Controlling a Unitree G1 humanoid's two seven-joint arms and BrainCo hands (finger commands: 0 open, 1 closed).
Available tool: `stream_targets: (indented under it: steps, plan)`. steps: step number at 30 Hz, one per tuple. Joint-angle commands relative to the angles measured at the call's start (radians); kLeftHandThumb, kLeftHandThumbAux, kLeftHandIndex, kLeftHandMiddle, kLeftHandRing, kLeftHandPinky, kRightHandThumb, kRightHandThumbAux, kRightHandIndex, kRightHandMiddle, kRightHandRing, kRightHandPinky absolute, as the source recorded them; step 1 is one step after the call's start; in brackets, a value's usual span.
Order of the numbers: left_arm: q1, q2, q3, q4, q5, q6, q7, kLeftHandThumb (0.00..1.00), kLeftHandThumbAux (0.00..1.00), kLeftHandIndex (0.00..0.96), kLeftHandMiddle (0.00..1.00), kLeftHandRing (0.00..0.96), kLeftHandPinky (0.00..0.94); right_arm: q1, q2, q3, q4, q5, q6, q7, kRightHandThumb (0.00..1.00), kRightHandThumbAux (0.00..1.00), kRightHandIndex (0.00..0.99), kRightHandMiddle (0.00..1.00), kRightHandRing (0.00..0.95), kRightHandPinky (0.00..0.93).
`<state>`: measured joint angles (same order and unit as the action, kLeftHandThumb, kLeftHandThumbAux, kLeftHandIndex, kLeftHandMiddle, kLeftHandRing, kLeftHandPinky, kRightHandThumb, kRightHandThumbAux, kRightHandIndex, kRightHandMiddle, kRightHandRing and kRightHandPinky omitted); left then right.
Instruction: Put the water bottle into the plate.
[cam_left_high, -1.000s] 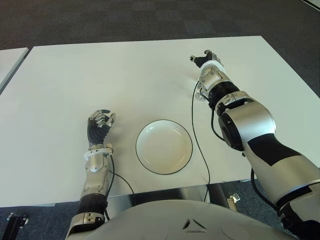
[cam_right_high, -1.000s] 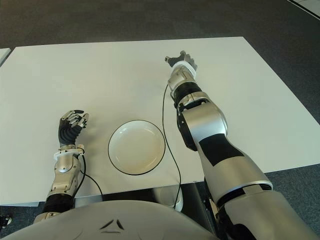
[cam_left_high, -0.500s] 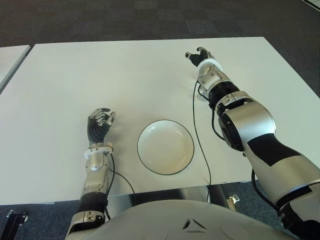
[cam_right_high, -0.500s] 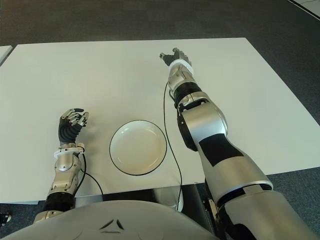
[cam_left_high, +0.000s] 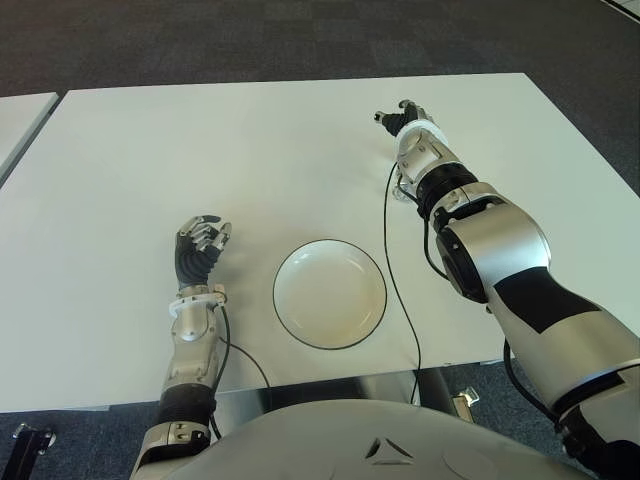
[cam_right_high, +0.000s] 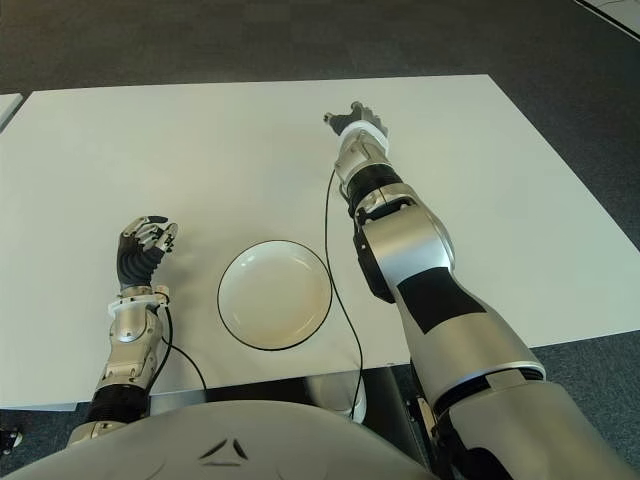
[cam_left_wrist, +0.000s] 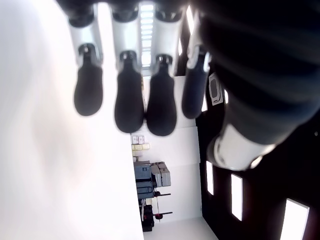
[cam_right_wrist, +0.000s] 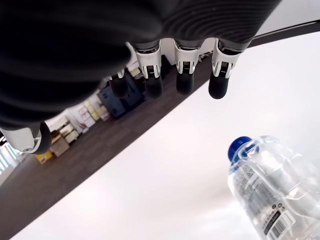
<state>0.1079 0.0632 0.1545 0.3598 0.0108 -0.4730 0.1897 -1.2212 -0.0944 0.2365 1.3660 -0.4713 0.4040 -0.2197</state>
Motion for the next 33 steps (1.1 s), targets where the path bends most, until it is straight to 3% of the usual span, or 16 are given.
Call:
stream_targets:
  steps: [1,15,17,22,26,33]
  plan:
    - [0.016,-0.004,0.004,-0.005,0.008,0.021,0.000,0.708,0.711,0.436,0.688,0.665,0.632,0.054,0.005,-0.007,0.009,0.008,0.013,-0.013,0.468,0.329,0.000,0.000,0.000,0.000]
    - [0.040,-0.008,0.009,-0.023,-0.003,0.001,-0.007,0.707,0.711,0.436,0.691,0.669,0.643,0.141,0.003,0.021,0.016,-0.008,0.046,0.010,0.417,0.347,0.000,0.000,0.000,0.039]
    - [0.047,-0.005,0.010,-0.032,0.002,0.015,-0.002,0.708,0.711,0.436,0.692,0.671,0.647,0.162,-0.011,0.005,0.020,0.003,0.023,0.033,0.398,0.347,0.000,0.000,0.000,0.062]
    - [0.064,0.000,0.013,-0.063,0.009,0.051,0.001,0.708,0.712,0.437,0.694,0.674,0.646,0.151,-0.003,-0.113,0.010,0.105,0.056,0.006,0.384,0.354,0.000,0.000,0.000,0.064]
    - [0.075,-0.003,0.016,-0.078,0.023,0.055,0.011,0.708,0.712,0.437,0.692,0.672,0.641,0.148,0.004,-0.241,0.003,0.207,0.063,-0.079,0.391,0.346,0.000,0.000,0.000,0.067]
    - [0.082,0.006,0.016,-0.058,0.033,-0.008,-0.011,0.707,0.714,0.436,0.695,0.676,0.653,0.147,0.007,-0.263,0.004,0.207,0.064,-0.094,0.395,0.340,0.000,0.000,0.000,0.070]
